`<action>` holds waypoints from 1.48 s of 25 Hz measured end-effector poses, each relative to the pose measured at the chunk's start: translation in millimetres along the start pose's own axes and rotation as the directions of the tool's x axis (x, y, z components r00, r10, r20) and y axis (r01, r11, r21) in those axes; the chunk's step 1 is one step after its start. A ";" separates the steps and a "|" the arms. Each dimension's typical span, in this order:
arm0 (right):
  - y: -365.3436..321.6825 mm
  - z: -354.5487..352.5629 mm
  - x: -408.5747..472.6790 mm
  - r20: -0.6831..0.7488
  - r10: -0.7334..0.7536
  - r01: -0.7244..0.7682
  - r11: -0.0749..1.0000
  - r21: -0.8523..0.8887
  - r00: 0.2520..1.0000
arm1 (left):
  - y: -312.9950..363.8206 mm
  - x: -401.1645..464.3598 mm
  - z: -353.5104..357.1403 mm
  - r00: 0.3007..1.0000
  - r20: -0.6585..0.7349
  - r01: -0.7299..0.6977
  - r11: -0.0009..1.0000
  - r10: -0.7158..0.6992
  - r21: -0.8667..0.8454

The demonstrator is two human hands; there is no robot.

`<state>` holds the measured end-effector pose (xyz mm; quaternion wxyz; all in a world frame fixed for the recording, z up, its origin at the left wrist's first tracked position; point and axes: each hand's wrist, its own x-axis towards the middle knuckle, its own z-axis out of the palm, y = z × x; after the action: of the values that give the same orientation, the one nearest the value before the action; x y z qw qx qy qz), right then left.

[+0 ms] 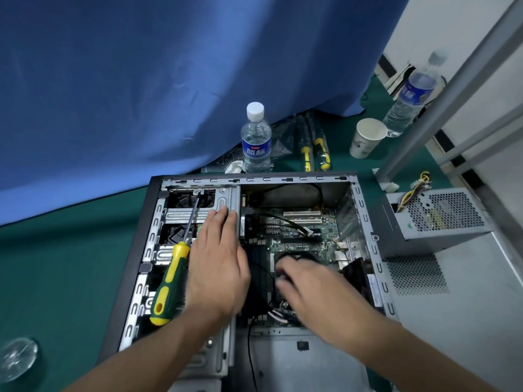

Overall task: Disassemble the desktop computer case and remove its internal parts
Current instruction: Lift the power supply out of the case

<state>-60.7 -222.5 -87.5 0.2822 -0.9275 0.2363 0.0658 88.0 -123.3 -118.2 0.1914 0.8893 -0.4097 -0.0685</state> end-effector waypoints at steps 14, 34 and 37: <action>-19.7 24.7 -25.7 0.171 -0.001 0.033 0.983 -0.183 0.985 | -1.9 1.1 1.7 1.000 -0.007 -0.015 1.000 0.015 0.006; 19.1 36.3 73.8 0.004 -0.237 0.219 0.889 -0.403 0.971 | -9.7 5.7 10.2 0.998 -0.056 -0.041 0.999 0.043 0.031; 7.0 47.0 81.2 0.160 -0.249 0.294 0.847 -0.442 0.955 | -9.6 4.3 10.1 0.997 -0.063 -0.039 0.999 0.041 0.031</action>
<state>8.0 -234.1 -150.7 0.0715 -0.9875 0.0664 0.1239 94.7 -123.7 -131.1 0.1923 0.8853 -0.4222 -0.0300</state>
